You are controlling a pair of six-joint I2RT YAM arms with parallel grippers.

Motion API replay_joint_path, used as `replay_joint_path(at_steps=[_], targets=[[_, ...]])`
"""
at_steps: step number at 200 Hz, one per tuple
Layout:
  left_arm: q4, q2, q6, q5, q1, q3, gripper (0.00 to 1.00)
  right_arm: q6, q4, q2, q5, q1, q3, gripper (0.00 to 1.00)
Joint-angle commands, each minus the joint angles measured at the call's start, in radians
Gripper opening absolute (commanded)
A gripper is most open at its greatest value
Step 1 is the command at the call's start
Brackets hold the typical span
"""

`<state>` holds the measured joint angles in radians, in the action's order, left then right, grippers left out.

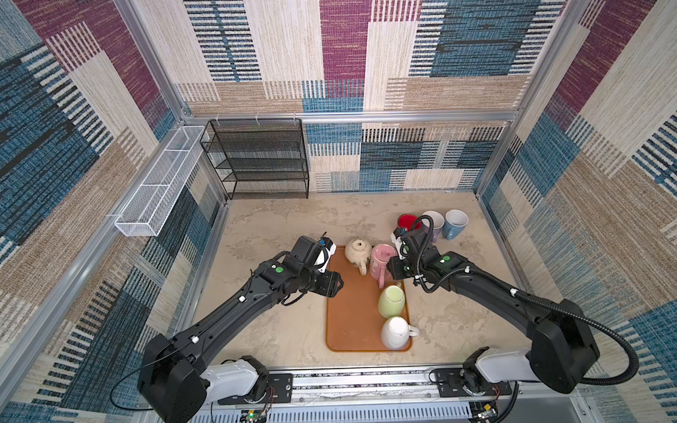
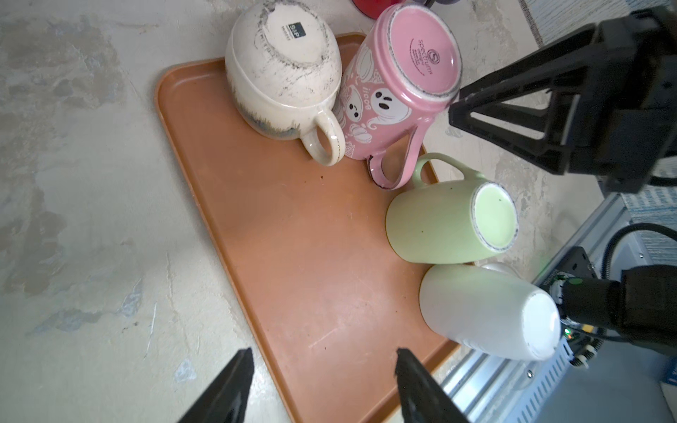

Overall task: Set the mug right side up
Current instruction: 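Open the right gripper, release the red mug and move over the tray, then lower the left gripper onto the upside-down cream mug's handle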

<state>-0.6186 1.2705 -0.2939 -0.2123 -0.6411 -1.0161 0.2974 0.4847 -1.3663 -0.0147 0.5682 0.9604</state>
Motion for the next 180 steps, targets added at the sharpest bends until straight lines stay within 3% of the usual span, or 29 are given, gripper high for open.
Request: replay_joint_path(at_steps=[1,58,100,180], targets=[[0.067,0.056,-0.033,0.054,-0.027,-0.027,0.66,-0.016,0.005,0.024,0.024,0.001,0.023,0.35],[0.181,0.254,-0.079,0.082,-0.072,-0.096,0.66,-0.033,0.035,0.092,0.061,-0.004,0.053,0.45],[0.201,0.388,-0.113,0.164,-0.107,-0.181,0.69,-0.018,0.028,0.114,0.079,-0.007,0.041,0.53],[0.192,0.523,-0.145,0.275,-0.124,-0.282,0.68,0.000,-0.006,0.170,0.073,-0.013,-0.007,0.56]])
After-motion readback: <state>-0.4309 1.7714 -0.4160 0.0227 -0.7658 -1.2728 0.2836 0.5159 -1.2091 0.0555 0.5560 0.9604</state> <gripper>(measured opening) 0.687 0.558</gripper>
